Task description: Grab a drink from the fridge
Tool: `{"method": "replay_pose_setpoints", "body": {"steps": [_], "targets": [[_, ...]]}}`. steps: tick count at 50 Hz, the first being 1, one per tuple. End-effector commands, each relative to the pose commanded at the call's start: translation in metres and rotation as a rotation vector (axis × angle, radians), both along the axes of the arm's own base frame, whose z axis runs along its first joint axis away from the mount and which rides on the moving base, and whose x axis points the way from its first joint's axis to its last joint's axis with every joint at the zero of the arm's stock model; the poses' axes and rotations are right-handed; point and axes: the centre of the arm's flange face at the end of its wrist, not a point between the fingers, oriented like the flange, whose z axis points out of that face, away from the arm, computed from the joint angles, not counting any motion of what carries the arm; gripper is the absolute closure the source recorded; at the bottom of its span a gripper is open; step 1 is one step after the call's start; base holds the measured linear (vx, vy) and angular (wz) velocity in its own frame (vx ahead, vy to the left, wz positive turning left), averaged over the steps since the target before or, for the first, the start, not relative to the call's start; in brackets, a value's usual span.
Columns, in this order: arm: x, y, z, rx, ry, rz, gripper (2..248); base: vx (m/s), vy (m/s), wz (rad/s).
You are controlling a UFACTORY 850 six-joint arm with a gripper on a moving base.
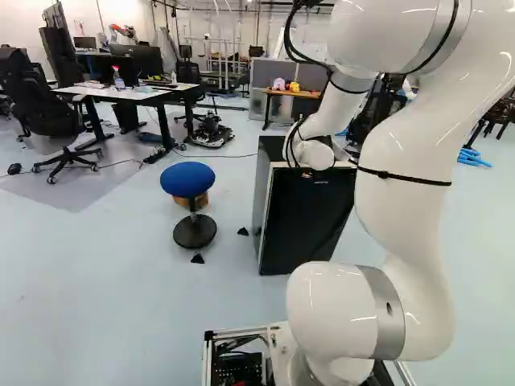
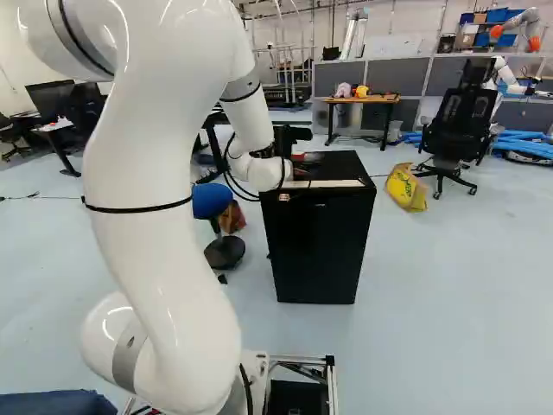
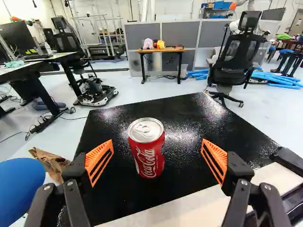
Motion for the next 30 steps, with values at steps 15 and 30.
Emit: {"method": "replay_pose_setpoints", "body": {"steps": [15, 30], "targets": [[0.005, 0.003, 0.000, 0.000, -0.002, 0.007, 3, 0.000, 0.000, 0.000], [0.011, 0.005, -0.001, -0.001, -0.005, 0.013, 3, 0.000, 0.000, 0.000]]}}
